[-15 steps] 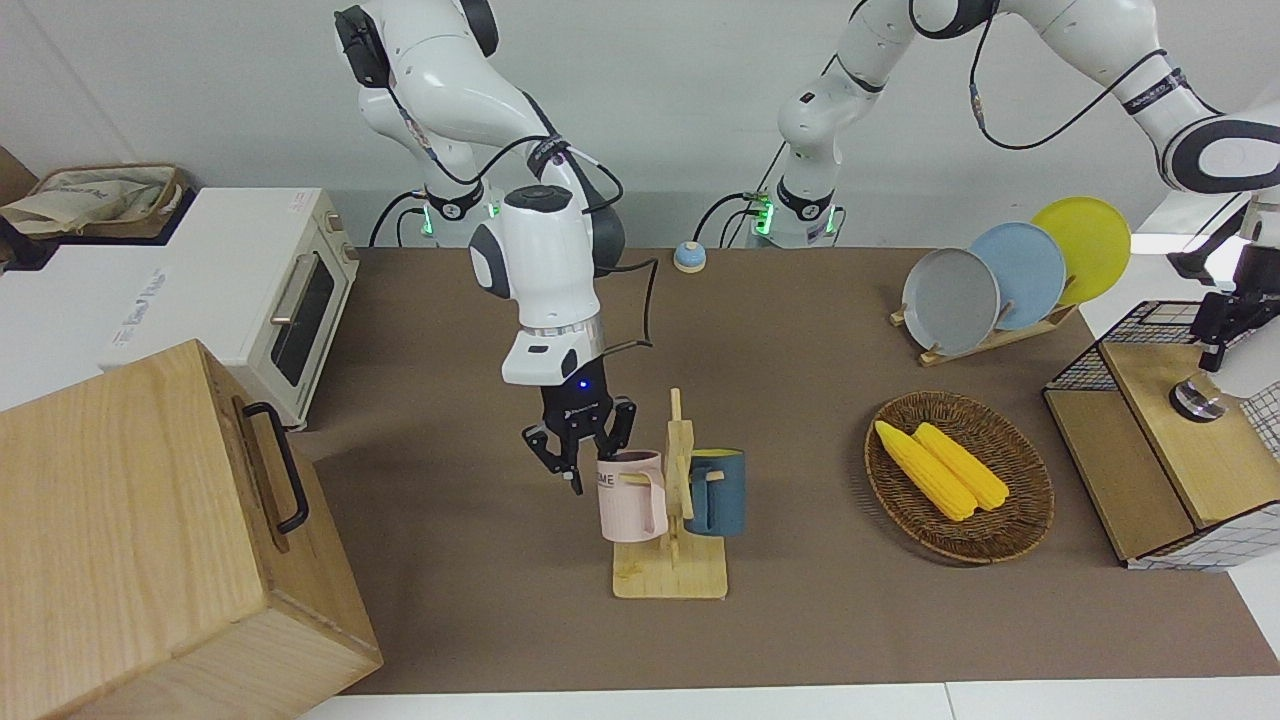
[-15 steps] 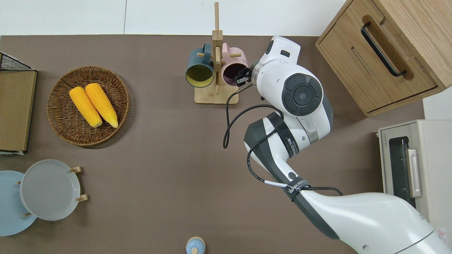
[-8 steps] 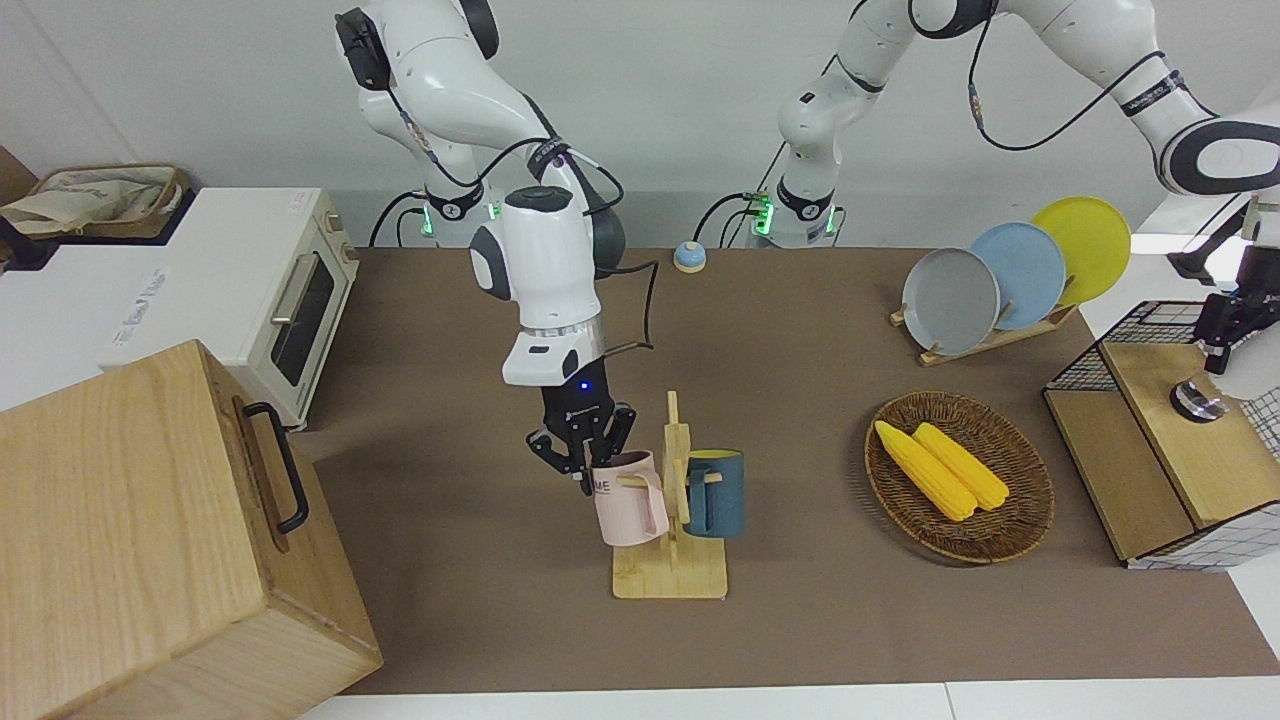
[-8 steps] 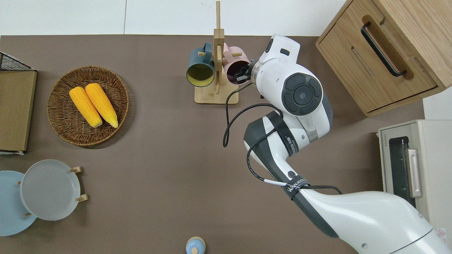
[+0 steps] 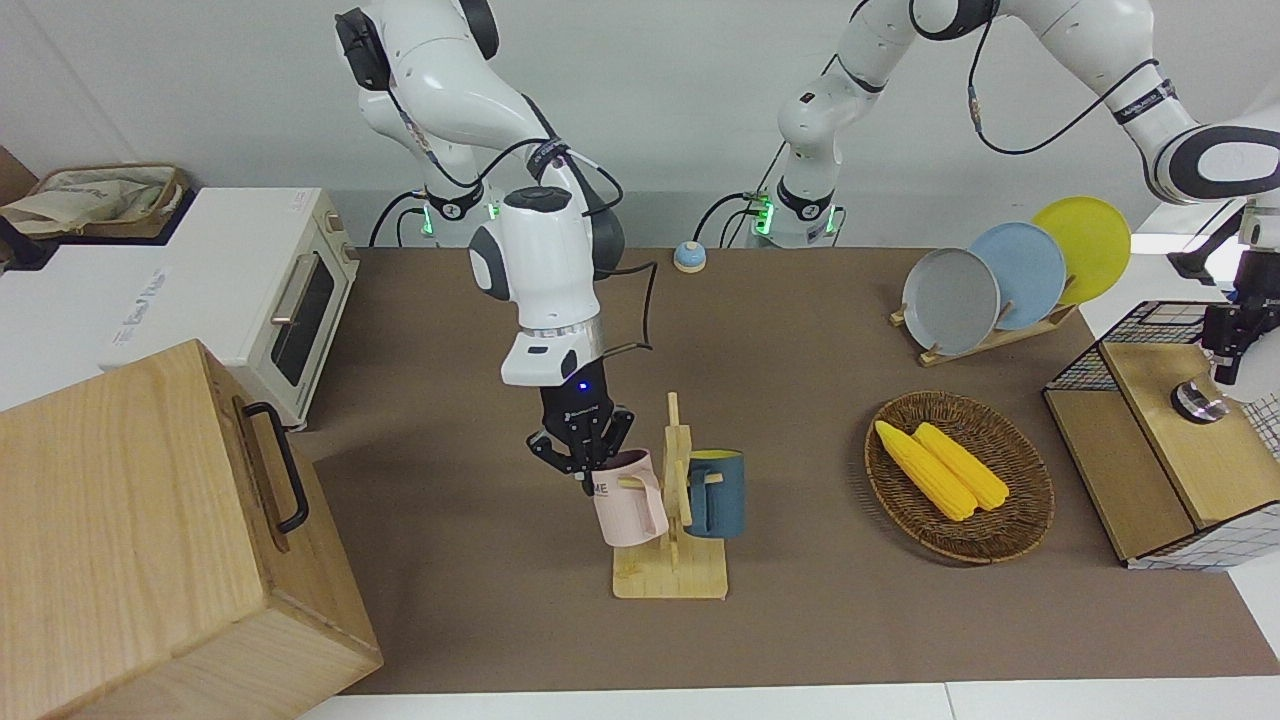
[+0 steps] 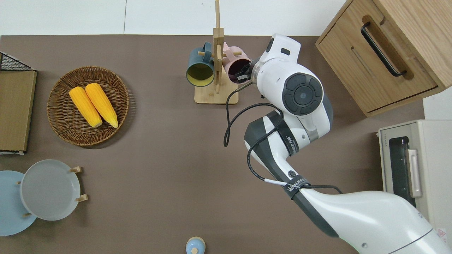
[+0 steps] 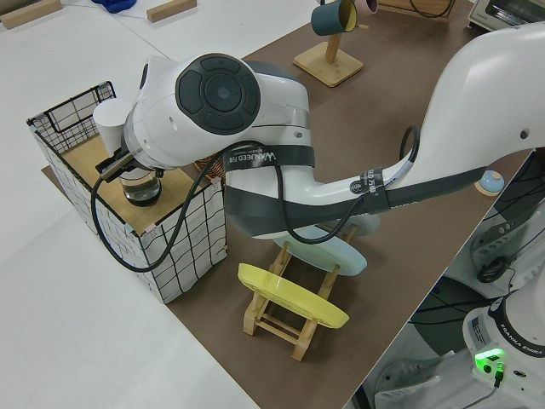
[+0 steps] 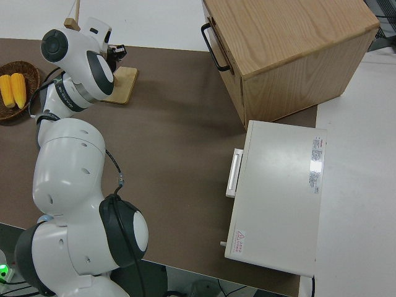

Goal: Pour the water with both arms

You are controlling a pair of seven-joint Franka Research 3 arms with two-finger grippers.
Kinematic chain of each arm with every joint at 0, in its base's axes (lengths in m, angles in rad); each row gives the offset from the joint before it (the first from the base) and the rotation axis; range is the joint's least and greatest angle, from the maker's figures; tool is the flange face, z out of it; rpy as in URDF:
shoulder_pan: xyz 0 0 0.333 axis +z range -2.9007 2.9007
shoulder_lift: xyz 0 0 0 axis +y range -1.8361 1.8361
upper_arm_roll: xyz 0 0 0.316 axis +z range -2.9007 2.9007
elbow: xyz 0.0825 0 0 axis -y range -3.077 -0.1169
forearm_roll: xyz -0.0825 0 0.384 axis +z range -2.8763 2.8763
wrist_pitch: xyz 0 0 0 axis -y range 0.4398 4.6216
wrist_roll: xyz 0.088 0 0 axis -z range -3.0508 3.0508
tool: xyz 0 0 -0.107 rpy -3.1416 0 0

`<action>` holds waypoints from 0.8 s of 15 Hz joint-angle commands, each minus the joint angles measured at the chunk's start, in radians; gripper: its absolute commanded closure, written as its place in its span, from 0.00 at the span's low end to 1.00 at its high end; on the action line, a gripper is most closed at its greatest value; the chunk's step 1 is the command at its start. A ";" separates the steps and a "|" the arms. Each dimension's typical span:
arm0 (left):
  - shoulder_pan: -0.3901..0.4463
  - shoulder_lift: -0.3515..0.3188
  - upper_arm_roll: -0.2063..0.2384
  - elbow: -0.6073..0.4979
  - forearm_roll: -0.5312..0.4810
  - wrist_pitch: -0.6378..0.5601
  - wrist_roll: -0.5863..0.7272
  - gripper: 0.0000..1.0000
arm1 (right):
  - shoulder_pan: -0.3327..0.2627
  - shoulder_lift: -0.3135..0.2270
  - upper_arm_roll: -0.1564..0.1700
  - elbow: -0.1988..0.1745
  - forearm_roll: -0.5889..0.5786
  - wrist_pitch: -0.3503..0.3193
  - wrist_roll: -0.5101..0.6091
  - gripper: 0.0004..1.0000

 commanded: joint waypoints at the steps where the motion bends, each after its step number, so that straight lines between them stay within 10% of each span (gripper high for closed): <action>1: -0.010 0.023 -0.003 -0.005 -0.025 0.038 0.032 0.80 | -0.013 0.012 0.012 0.024 -0.019 0.017 0.001 1.00; 12: -0.010 0.008 -0.001 0.047 0.041 0.016 -0.013 0.86 | -0.041 -0.031 0.009 0.019 -0.019 -0.012 -0.018 1.00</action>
